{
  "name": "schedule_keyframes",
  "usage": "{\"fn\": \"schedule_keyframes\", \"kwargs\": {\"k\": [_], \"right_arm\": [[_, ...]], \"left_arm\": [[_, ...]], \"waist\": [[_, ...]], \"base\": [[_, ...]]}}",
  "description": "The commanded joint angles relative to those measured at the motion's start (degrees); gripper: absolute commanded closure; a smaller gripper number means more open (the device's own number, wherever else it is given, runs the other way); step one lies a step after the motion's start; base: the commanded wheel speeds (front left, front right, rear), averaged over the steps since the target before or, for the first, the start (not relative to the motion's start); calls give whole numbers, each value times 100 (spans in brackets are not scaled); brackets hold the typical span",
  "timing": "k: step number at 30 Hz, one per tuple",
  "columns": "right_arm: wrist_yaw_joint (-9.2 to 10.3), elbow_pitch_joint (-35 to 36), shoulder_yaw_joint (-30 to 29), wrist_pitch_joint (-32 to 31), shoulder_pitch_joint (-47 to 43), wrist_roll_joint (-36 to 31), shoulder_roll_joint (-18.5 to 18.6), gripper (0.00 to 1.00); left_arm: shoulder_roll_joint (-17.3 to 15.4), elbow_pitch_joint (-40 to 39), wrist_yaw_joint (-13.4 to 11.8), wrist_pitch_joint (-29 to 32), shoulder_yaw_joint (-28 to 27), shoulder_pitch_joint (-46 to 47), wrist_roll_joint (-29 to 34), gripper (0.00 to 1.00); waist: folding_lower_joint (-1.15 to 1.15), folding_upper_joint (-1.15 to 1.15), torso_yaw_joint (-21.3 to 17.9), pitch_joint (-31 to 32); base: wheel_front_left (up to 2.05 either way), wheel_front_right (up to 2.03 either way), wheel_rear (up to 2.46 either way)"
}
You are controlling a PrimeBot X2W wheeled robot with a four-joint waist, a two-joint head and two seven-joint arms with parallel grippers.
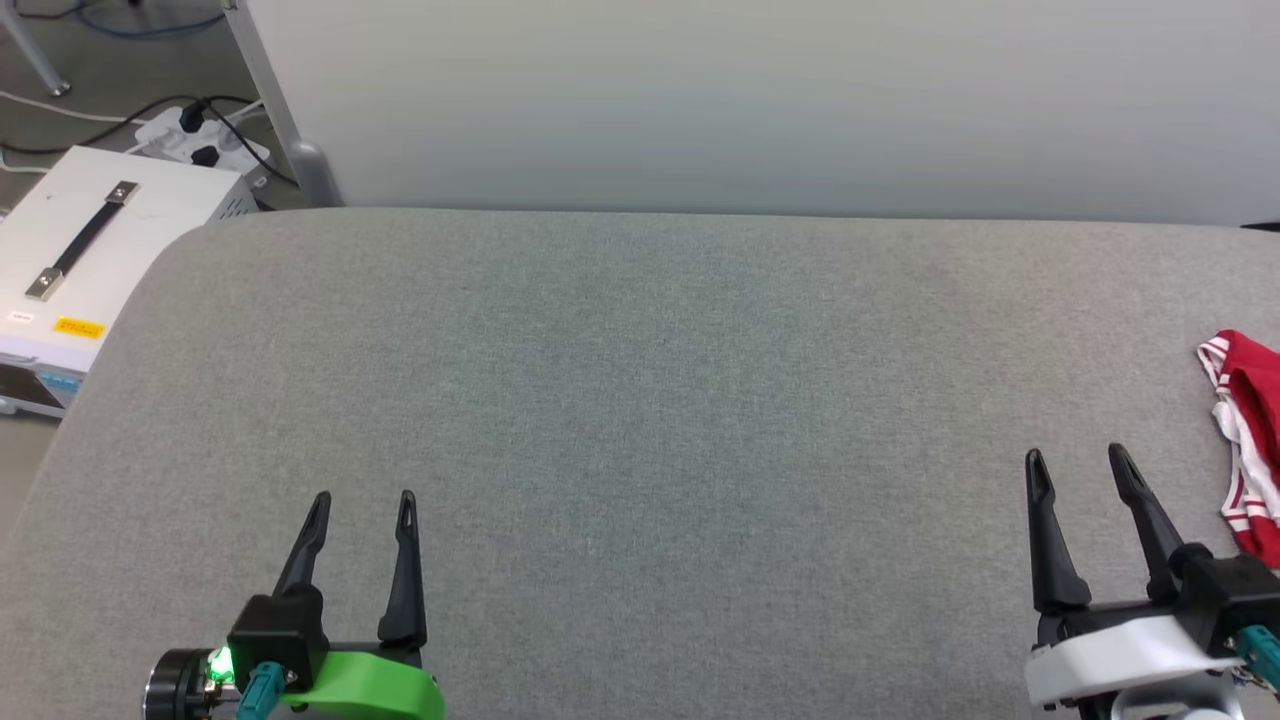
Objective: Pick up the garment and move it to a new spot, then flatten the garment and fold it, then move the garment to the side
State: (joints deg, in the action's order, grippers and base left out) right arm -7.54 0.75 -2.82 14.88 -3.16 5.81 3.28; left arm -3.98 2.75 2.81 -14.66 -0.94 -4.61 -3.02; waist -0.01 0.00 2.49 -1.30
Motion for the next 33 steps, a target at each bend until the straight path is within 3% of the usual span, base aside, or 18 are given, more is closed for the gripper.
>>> {"fn": "schedule_keyframes", "kwargs": {"k": [1,24,25,33], "right_arm": [[5,55,-1,11,-123,6,-21,0],[5,-31,26,12,-719,245,-39,0],[5,-37,27,12,-722,246,-40,100],[0,-22,21,-42,-614,188,-31,100]], "left_arm": [[23,7,35,-34,-2,-106,-39,0],[60,16,143,-34,-28,-342,-14,0],[61,12,156,-34,-29,-340,-28,100],[34,11,117,50,7,-241,9,100]], "waist": [[1,0,-15,96],[1,0,-62,361],[1,0,-64,361],[1,0,-70,354]], "base": [[0,0,0],[0,0,0],[0,0,0],[0,0,0]]}}
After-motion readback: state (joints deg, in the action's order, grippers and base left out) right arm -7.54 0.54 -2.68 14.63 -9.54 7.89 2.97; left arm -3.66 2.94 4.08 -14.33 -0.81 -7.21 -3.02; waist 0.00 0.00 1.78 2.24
